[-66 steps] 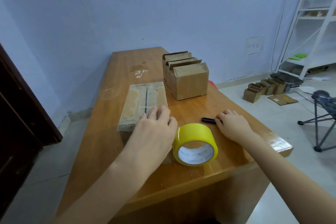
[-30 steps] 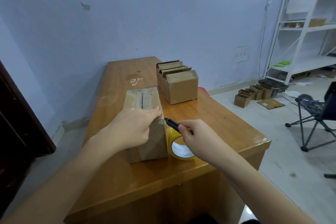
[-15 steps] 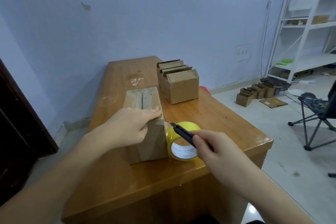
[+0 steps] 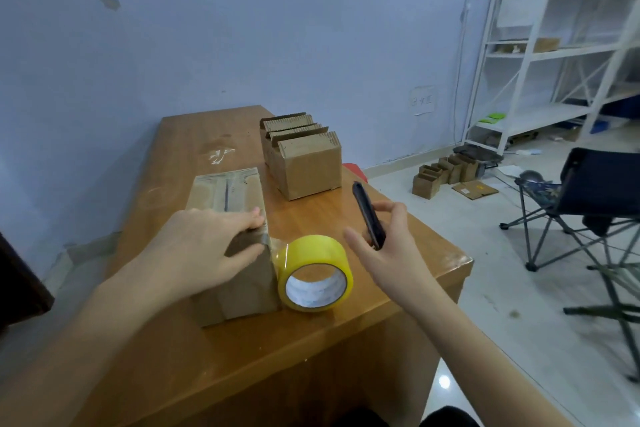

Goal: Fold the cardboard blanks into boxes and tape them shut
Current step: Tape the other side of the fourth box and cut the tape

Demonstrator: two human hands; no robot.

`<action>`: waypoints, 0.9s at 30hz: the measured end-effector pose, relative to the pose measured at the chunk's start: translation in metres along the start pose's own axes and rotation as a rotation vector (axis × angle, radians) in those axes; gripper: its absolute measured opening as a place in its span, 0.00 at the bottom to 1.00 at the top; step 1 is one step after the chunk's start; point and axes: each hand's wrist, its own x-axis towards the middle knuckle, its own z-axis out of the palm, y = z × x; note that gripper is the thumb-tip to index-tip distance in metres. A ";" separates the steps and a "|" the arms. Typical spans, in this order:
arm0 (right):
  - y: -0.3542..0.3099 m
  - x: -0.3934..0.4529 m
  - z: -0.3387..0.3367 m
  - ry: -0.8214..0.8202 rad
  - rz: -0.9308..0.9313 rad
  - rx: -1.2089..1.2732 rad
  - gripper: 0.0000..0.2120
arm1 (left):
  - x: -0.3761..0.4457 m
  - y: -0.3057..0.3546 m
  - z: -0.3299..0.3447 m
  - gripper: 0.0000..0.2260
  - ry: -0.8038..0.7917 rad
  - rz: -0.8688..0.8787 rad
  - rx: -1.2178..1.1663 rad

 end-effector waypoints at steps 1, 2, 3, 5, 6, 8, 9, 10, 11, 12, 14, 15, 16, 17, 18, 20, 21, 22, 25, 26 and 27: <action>0.008 0.007 -0.001 0.042 -0.003 -0.047 0.13 | 0.003 -0.002 0.003 0.23 0.013 0.010 0.020; 0.016 0.015 -0.003 0.074 0.013 -0.069 0.11 | 0.005 -0.002 0.004 0.23 0.012 0.010 0.031; 0.025 0.022 -0.004 0.095 0.037 -0.087 0.09 | 0.006 -0.001 0.004 0.22 0.012 0.013 0.036; 0.043 0.034 -0.006 0.101 0.103 -0.151 0.07 | 0.008 0.000 0.003 0.22 0.008 0.010 0.024; 0.051 0.041 -0.007 0.091 0.135 -0.210 0.06 | 0.008 0.000 0.003 0.23 0.008 0.003 0.009; 0.066 0.053 -0.007 0.082 0.178 -0.394 0.06 | 0.007 -0.001 0.003 0.23 0.014 -0.005 -0.015; 0.073 0.058 -0.007 0.093 0.183 -0.494 0.05 | 0.005 -0.001 0.004 0.23 0.018 -0.009 -0.024; 0.079 0.062 -0.007 0.109 0.173 -0.586 0.05 | 0.004 -0.002 0.004 0.23 0.016 -0.018 -0.034; 0.085 0.066 -0.007 0.122 0.151 -0.674 0.06 | 0.004 -0.002 0.004 0.23 0.010 -0.030 -0.041; 0.090 0.068 -0.008 0.124 0.124 -0.758 0.06 | 0.003 -0.001 0.004 0.23 0.008 -0.039 -0.043; 0.098 0.072 -0.008 0.104 0.085 -0.896 0.07 | 0.003 -0.001 0.005 0.23 0.003 -0.048 -0.043; 0.100 0.074 -0.008 0.082 0.080 -0.946 0.08 | 0.003 0.000 0.005 0.24 -0.001 -0.050 -0.045; 0.101 0.076 -0.008 0.062 0.073 -0.988 0.09 | 0.003 0.000 0.005 0.24 -0.005 -0.052 -0.050; 0.101 0.077 -0.007 0.049 0.060 -1.021 0.10 | 0.003 0.000 0.005 0.24 -0.008 -0.053 -0.053; 0.102 0.078 -0.007 0.042 0.045 -1.049 0.11 | 0.004 -0.001 0.004 0.25 -0.007 -0.050 -0.052; 0.103 0.079 -0.006 0.034 0.040 -1.068 0.11 | 0.004 0.000 0.003 0.25 -0.002 -0.043 -0.046; 0.104 0.080 -0.006 0.033 0.045 -1.061 0.11 | 0.004 0.000 0.003 0.25 -0.001 -0.040 -0.045; 0.104 0.080 -0.007 0.033 0.055 -1.050 0.11 | 0.004 0.000 0.002 0.25 0.002 -0.039 -0.045; 0.104 0.081 -0.010 0.005 0.076 -1.057 0.13 | 0.003 0.002 0.001 0.25 -0.002 -0.042 -0.046; 0.102 0.080 -0.009 -0.009 0.082 -1.079 0.13 | 0.003 0.002 0.001 0.26 -0.004 -0.051 -0.049; 0.099 0.079 -0.009 0.009 0.057 -1.090 0.14 | 0.003 0.002 0.001 0.26 -0.010 -0.066 -0.053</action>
